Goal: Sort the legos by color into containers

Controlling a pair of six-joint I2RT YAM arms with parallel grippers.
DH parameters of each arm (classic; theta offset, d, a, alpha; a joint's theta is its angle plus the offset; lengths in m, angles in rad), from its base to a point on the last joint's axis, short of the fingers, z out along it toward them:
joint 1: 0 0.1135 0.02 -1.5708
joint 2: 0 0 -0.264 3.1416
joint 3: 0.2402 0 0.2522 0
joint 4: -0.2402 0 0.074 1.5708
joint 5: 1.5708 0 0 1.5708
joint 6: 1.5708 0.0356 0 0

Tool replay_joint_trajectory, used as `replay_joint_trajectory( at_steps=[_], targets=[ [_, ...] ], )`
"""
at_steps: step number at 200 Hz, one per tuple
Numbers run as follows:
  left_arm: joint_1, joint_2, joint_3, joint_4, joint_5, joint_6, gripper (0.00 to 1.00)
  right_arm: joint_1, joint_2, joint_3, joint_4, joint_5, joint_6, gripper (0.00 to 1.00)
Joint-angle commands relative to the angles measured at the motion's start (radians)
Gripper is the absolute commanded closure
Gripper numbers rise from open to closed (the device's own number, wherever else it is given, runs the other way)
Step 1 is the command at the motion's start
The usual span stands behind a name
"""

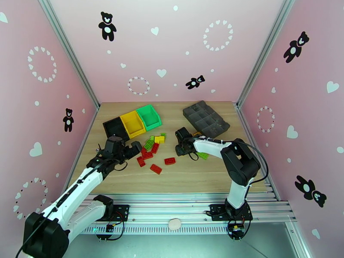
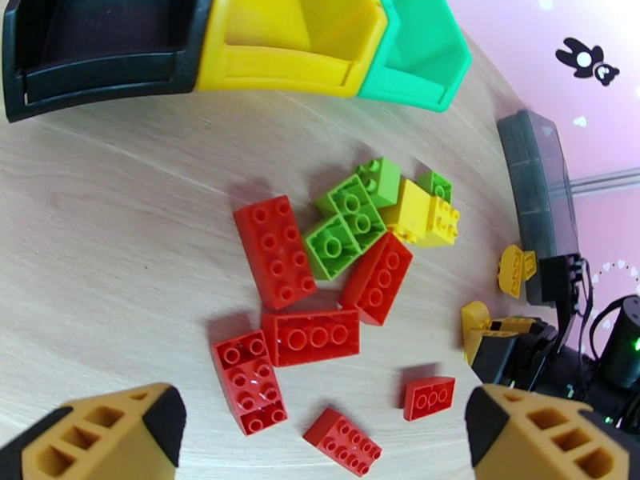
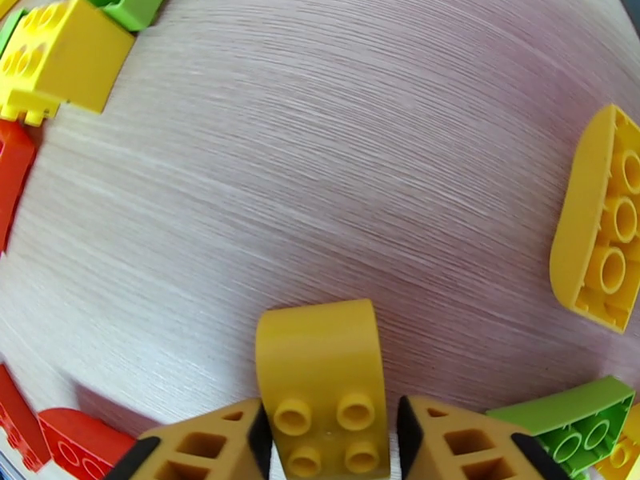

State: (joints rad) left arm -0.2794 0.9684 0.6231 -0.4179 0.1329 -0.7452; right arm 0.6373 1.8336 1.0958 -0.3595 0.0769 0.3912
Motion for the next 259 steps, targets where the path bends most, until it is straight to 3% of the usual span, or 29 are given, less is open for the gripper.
replay_joint_trajectory(
  at_steps=[1, 24, 57, 140, 203, 259],
  targets=[
    [0.04, -0.013, -0.005, 0.034, 0.062, 0.009, 0.02, 0.001, 0.018, 0.003, 0.0, 0.004, -0.006, 0.64],
    [0.081, -0.001, -0.005, 0.057, 0.103, 0.006, 0.02, 0.002, -0.002, 0.008, 0.003, 0.009, -0.008, 0.71],
    [0.122, 0.07, -0.009, 0.131, 0.164, -0.011, 0.01, 0.001, -0.015, 0.065, 0.018, -0.036, -0.005, 0.74],
    [0.13, 0.296, 0.08, 0.305, 0.236, -0.068, 0.01, 0.001, 0.214, 0.472, 0.037, -0.199, 0.089, 0.75],
    [0.13, 0.287, 0.069, 0.301, 0.231, -0.059, 0.02, 0.001, 0.449, 0.831, 0.08, -0.271, 0.219, 0.75],
    [0.13, 0.24, 0.02, 0.298, 0.231, -0.06, 0.02, 0.002, 0.61, 1.081, 0.088, -0.252, 0.285, 0.73]
  ],
)
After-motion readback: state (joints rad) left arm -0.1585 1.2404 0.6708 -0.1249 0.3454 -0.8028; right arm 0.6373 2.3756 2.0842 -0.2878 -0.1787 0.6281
